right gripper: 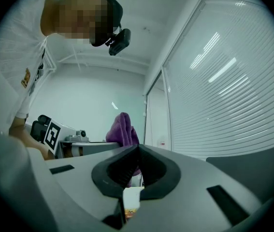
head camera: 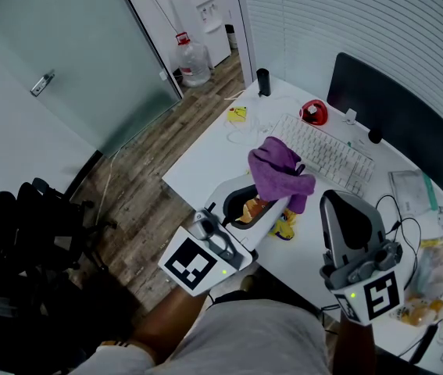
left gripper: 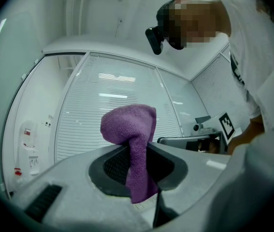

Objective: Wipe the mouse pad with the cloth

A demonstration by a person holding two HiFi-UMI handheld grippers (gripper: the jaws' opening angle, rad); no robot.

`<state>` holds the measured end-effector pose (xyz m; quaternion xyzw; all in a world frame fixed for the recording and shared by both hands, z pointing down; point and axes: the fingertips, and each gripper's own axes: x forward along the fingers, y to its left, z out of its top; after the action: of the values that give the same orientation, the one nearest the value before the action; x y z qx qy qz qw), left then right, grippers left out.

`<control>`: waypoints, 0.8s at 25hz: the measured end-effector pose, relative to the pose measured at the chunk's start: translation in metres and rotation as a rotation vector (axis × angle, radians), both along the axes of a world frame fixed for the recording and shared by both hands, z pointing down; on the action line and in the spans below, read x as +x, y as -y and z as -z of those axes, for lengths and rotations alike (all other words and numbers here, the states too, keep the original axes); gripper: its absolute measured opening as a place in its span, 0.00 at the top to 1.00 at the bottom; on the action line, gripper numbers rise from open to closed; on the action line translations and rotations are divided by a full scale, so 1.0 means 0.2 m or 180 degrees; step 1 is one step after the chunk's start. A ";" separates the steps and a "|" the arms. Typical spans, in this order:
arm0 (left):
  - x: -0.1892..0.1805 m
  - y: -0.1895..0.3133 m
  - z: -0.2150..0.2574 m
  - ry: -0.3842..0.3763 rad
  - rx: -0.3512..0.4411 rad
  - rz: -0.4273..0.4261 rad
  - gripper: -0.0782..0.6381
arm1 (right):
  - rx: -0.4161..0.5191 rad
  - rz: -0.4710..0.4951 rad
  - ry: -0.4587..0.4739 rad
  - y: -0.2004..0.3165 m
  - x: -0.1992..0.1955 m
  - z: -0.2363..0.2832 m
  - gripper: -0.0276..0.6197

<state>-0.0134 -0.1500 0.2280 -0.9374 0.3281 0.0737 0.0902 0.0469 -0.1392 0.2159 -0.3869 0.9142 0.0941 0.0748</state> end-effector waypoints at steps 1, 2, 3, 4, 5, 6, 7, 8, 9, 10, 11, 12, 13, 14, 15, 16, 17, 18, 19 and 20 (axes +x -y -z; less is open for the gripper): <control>0.00 0.00 0.00 0.0002 -0.0003 -0.0002 0.78 | -0.0001 -0.0005 -0.0007 0.00 0.00 0.00 0.94; 0.00 0.00 0.00 0.0001 -0.0003 -0.0004 0.78 | -0.0004 -0.0012 -0.0014 0.00 0.00 -0.01 0.94; 0.00 0.00 0.00 0.0000 -0.0003 -0.0007 0.78 | -0.0009 -0.0018 -0.0019 0.01 0.00 -0.01 0.94; 0.00 0.00 -0.01 0.0000 -0.0003 -0.0010 0.78 | -0.0011 -0.0022 -0.0020 0.01 0.00 -0.01 0.94; 0.00 0.00 -0.01 0.0001 -0.0005 -0.0012 0.78 | -0.0010 -0.0025 -0.0021 0.01 0.00 -0.01 0.94; 0.00 0.01 -0.01 0.0002 -0.0008 -0.0013 0.78 | -0.0010 -0.0027 -0.0025 0.01 0.00 -0.02 0.94; 0.00 0.01 -0.01 0.0003 -0.0009 -0.0012 0.78 | -0.0012 -0.0029 -0.0033 0.01 0.00 -0.02 0.94; 0.00 0.01 -0.01 0.0002 -0.0009 -0.0011 0.78 | -0.0015 -0.0030 -0.0040 0.02 0.00 -0.02 0.94; 0.00 0.01 -0.01 0.0001 -0.0009 -0.0010 0.78 | -0.0020 -0.0029 -0.0046 0.02 -0.01 -0.02 0.94; 0.00 0.01 -0.01 0.0000 -0.0009 -0.0009 0.78 | -0.0025 -0.0030 -0.0052 0.02 -0.01 -0.03 0.94; 0.00 0.01 -0.01 0.0001 -0.0010 -0.0009 0.78 | -0.0031 -0.0032 -0.0058 0.02 -0.01 -0.03 0.94; 0.00 0.01 -0.01 0.0003 -0.0013 -0.0009 0.78 | -0.0036 -0.0033 -0.0061 0.02 -0.01 -0.03 0.94; 0.00 0.01 -0.01 0.0006 -0.0016 -0.0010 0.78 | -0.0041 -0.0035 -0.0062 0.02 -0.01 -0.03 0.94; 0.00 0.01 -0.01 0.0008 -0.0019 -0.0012 0.78 | -0.0048 -0.0035 -0.0062 0.02 -0.01 -0.04 0.94; 0.00 0.01 -0.02 0.0009 -0.0022 -0.0012 0.78 | -0.0054 -0.0036 -0.0063 0.02 -0.01 -0.04 0.94; 0.00 0.01 -0.02 0.0011 -0.0025 -0.0011 0.78 | -0.0058 -0.0037 -0.0063 0.02 -0.01 -0.04 0.94; 0.00 0.01 -0.02 0.0013 -0.0025 -0.0011 0.78 | -0.0058 -0.0037 -0.0062 0.02 -0.01 -0.04 0.94; 0.00 0.01 -0.02 0.0016 -0.0024 -0.0012 0.78 | -0.0056 -0.0036 -0.0059 0.02 -0.01 -0.04 0.94; 0.00 0.01 -0.02 0.0017 -0.0022 -0.0013 0.78 | -0.0055 -0.0034 -0.0059 0.02 -0.01 -0.04 0.94; 0.00 0.01 -0.02 0.0016 -0.0021 -0.0013 0.78 | -0.0056 -0.0032 -0.0059 0.02 -0.01 -0.04 0.94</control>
<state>-0.0137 -0.1523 0.2312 -0.9386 0.3261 0.0704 0.0878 0.0448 -0.1433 0.2238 -0.3912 0.9138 0.0900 0.0623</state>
